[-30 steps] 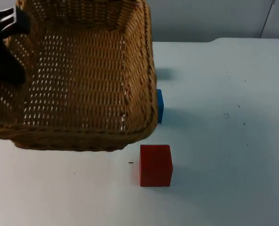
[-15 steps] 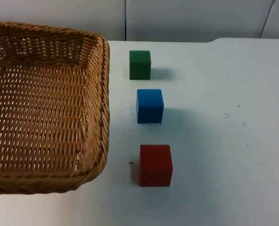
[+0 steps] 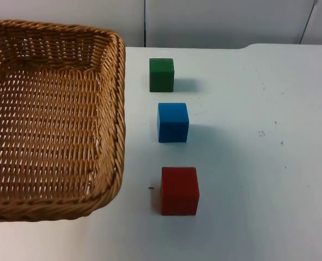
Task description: Pick up the basket with the left hand and place the blue cube into the basket with the right hand.
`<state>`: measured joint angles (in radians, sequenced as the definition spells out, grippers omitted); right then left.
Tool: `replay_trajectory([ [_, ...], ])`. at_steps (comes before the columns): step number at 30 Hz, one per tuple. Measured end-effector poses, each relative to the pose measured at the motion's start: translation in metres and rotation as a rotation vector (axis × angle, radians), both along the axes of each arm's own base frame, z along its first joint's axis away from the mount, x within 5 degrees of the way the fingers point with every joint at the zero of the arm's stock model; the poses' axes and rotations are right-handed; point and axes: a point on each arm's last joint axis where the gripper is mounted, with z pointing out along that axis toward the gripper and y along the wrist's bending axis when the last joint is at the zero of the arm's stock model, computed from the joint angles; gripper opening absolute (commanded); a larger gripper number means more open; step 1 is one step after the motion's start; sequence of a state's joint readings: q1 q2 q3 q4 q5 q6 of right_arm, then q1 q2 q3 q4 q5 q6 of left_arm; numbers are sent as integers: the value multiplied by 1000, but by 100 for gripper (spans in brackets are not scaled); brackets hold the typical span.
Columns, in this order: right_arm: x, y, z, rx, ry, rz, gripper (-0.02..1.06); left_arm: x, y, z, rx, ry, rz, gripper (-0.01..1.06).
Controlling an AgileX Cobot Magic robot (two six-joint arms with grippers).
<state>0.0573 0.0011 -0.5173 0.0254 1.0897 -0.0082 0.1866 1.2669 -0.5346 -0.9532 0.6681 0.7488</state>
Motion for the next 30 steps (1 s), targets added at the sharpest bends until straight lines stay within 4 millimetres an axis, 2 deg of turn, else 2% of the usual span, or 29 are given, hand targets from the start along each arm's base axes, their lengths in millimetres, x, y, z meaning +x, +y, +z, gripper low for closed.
replay_trajectory([
  [6, -1, 1, 2, 0, -6, 10, 104, 0, 0, 0, 0, -1, -1, 0],
  [8, 0, 2, 12, 8, -9, 20, 104, 0, 0, 0, 0, -1, -1, 0],
  [9, 5, 4, 21, 13, -3, 34, 104, 0, 0, 0, 0, -1, -1, 0],
  [12, 15, 6, 32, 17, 16, 55, 104, 0, 0, 0, 0, -1, -1, 0],
  [16, 59, 18, 66, 51, 33, 150, 104, 0, 0, 0, 0, -1, -1, 0],
  [17, 59, 18, 66, 51, 33, 150, 104, 0, 0, 0, 0, -1, -1, 0],
  [20, 97, 27, 84, 108, 48, 212, 103, 0, 0, 0, 0, -1, -1, 0],
  [22, 105, 28, 86, 110, 57, 220, 102, 0, 0, 0, 0, -1, -1, 0],
  [25, 157, 39, 92, 161, 138, 294, 101, 0, 0, 0, 0, -1, -1, 0],
  [26, 171, 42, 92, 172, 155, 315, 100, 0, 0, 0, 0, -1, -1, 0],
  [27, 171, 42, 92, 172, 155, 315, 100, 0, 0, 0, 0, -1, -1, 0],
  [30, 216, 56, 87, 185, 229, 368, 100, 0, 0, 0, 0, -3, -1, 0],
])
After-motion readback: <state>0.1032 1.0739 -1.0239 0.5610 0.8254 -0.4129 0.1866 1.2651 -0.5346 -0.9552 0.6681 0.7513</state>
